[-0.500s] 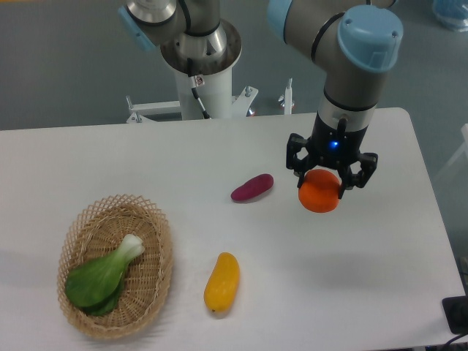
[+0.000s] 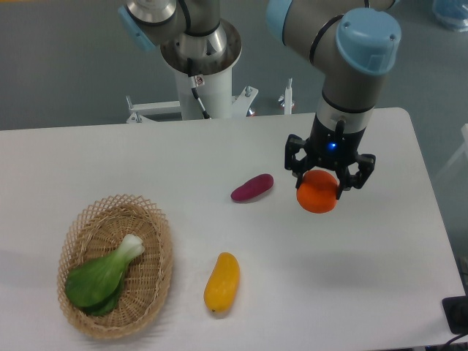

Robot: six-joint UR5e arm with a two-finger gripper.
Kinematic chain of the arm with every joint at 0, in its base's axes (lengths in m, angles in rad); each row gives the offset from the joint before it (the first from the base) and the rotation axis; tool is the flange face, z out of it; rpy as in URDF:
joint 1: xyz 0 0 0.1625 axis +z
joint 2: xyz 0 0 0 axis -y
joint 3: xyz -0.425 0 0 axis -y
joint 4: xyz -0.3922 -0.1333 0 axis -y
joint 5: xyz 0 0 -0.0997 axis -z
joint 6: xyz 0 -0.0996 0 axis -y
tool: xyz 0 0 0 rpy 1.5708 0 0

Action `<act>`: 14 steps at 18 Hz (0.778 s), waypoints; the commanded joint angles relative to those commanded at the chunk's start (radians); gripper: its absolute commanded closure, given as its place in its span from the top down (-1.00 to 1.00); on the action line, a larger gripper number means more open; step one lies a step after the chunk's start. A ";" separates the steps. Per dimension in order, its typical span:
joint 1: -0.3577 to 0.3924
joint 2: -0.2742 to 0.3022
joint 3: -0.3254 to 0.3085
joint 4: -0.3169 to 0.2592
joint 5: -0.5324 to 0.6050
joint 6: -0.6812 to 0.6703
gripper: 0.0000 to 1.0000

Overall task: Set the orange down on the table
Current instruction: 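Carry the held orange with the gripper toward the purple sweet potato, then lower the held orange onto the table beside the yellow mango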

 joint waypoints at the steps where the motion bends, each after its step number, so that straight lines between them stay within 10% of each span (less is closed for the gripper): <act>1: 0.000 -0.002 -0.015 0.008 -0.002 0.000 0.42; 7: -0.043 -0.044 -0.165 0.289 0.015 -0.026 0.43; 14: -0.067 -0.118 -0.178 0.328 0.020 -0.014 0.41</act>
